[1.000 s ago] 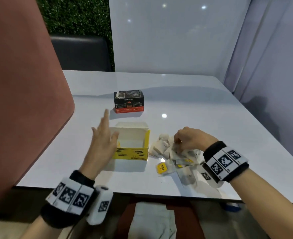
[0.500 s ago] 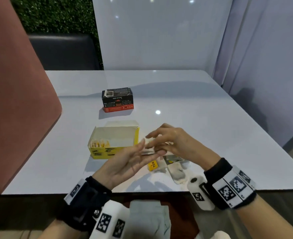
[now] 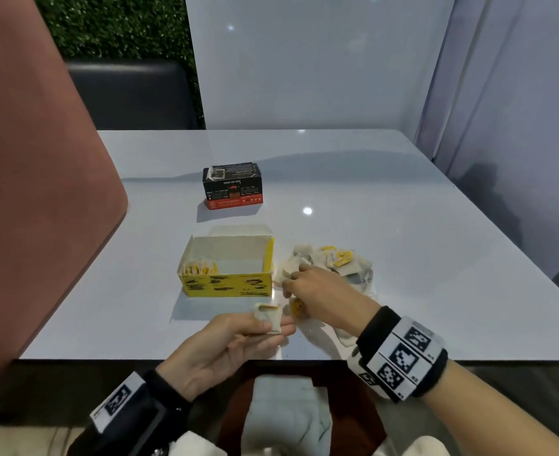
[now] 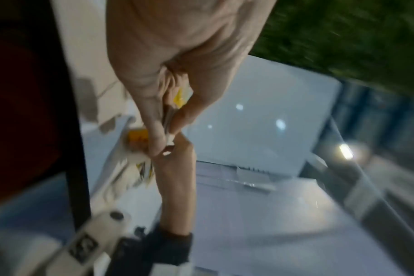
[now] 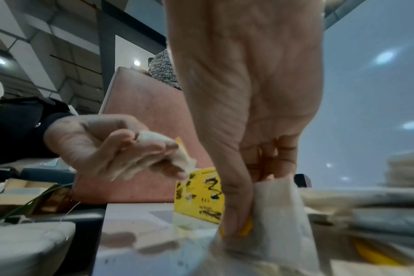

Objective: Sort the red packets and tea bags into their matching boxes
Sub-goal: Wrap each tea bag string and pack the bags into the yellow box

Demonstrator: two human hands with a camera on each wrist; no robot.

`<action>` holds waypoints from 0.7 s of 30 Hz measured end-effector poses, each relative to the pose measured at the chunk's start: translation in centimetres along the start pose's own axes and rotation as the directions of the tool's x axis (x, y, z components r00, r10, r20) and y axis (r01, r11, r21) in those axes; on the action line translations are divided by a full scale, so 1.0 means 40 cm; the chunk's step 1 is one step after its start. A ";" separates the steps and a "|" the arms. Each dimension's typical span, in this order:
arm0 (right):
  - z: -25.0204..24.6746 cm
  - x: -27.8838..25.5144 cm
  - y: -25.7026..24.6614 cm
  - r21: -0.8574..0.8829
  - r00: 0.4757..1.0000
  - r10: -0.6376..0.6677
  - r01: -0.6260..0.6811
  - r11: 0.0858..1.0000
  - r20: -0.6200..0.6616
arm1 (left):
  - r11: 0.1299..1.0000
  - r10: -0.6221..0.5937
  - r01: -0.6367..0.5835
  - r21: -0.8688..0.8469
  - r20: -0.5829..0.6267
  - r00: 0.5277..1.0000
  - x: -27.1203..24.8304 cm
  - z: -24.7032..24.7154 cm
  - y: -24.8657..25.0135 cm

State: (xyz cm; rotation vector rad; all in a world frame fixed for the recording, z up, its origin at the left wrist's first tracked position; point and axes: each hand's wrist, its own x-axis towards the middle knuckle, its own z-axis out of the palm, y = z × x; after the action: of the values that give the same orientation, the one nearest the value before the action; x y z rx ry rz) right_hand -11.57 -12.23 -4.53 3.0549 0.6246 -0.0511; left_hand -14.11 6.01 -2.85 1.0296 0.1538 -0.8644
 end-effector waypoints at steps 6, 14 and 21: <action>-0.086 -0.063 0.031 0.651 0.926 0.375 -0.259 0.713 -0.042 | 0.970 -0.032 0.036 -0.238 0.022 0.999 -0.003 0.020 -0.025; -0.053 -0.079 -0.004 0.924 0.945 0.224 -0.293 0.246 0.240 | 0.993 -0.051 0.057 -0.103 0.059 0.997 0.020 0.061 -0.058; -0.060 -0.077 0.008 0.902 0.955 0.135 -0.294 0.317 0.264 | 0.990 -0.063 0.069 -0.126 0.052 0.997 0.012 0.056 -0.052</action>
State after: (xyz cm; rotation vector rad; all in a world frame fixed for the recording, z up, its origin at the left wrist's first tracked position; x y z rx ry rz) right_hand -14.22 -13.65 -2.00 4.1482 0.1105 -0.9774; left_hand -15.83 3.49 -3.32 0.8873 0.2009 -0.9269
